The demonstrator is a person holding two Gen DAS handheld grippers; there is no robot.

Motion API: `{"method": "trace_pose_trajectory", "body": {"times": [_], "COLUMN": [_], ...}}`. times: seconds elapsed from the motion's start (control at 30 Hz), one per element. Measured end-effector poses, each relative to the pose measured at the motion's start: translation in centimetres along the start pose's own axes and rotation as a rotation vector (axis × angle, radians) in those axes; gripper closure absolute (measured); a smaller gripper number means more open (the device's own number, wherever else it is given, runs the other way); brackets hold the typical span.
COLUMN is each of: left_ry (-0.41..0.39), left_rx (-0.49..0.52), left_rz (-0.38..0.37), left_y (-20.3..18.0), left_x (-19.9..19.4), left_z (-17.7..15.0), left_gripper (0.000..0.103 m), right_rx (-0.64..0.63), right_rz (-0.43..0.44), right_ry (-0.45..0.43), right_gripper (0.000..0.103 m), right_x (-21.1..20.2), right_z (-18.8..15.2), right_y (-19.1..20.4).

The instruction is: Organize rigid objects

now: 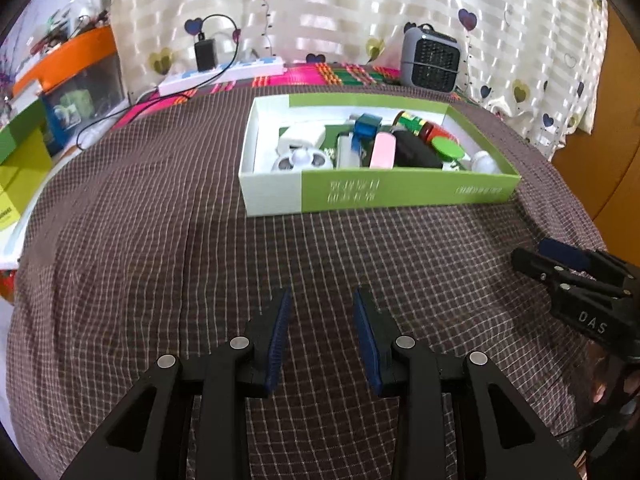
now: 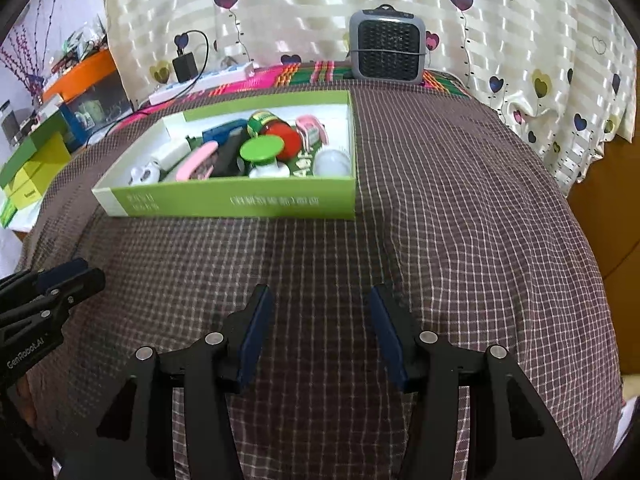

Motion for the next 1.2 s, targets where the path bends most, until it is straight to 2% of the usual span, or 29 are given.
{"method": "trace_pose_trajectory", "body": {"times": [0.17, 0.3, 0.6, 1.2], "left_ry": [-0.015, -0.032, -0.017, -0.018], "left_rx": [-0.019, -0.04, 0.012, 0.006], "left_rz": [0.0, -0.002, 0.045, 0.051], "left_y": [-0.2, -0.3, -1.4, -1.3], "left_x": [0.2, 0.3, 1.1, 1.4], "left_z": [-0.3, -0.1, 0.0, 0.1], "left_gripper": [0.07, 0.065, 0.05, 0.047], "right_rx": [-0.013, -0.01, -0.038, -0.038], "right_rz": [0.001, -0.003, -0.015, -0.02], "right_ry": [-0.002, -0.001, 0.0, 0.0], "right_gripper": [0.051, 0.051, 0.045, 0.043], "right_x": [0.1, 0.3, 0.7, 0.8], "right_z": [-0.3, -0.2, 0.2, 0.2], "right_y": [0.0, -0.2, 0.0, 0.0]}}
Point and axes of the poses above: each gripper's, at about its wrist camera, not at the fingertips, and x roughly the way its jaws point, y to its left, z to its top, the point moved 7 cm from there along x, roughly the way its jaws point, and after that the axes turned 15 degrees about -z, right-handed, at the moved point
